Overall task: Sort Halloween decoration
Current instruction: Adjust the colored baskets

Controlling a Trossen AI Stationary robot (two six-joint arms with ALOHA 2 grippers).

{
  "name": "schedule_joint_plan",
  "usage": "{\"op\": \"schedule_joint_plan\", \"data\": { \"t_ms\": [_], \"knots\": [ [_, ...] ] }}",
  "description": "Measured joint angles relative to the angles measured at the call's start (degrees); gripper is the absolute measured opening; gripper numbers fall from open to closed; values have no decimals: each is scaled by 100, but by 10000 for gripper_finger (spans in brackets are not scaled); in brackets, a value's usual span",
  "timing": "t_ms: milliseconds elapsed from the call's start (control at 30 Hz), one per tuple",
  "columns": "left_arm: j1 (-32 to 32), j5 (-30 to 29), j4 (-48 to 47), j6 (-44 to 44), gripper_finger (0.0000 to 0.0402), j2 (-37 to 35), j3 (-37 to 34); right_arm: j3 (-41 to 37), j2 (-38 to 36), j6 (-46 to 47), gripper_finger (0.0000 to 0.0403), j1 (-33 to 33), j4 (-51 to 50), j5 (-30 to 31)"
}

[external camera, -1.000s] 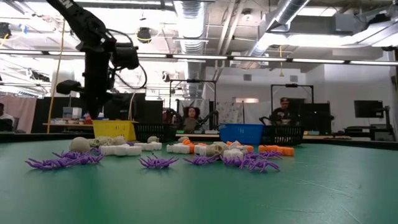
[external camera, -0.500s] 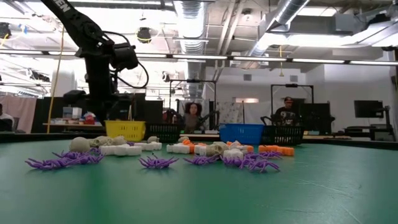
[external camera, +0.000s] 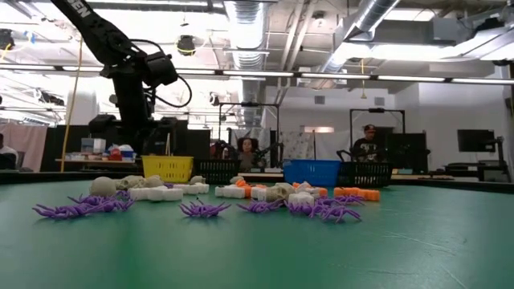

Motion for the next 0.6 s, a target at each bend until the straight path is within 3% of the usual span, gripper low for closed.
{"op": "schedule_joint_plan", "data": {
  "t_ms": [600],
  "knots": [
    [772, 797, 585, -403, 0, 0, 0, -3, 0, -140, 21, 20, -265, 0]
  ]
}}
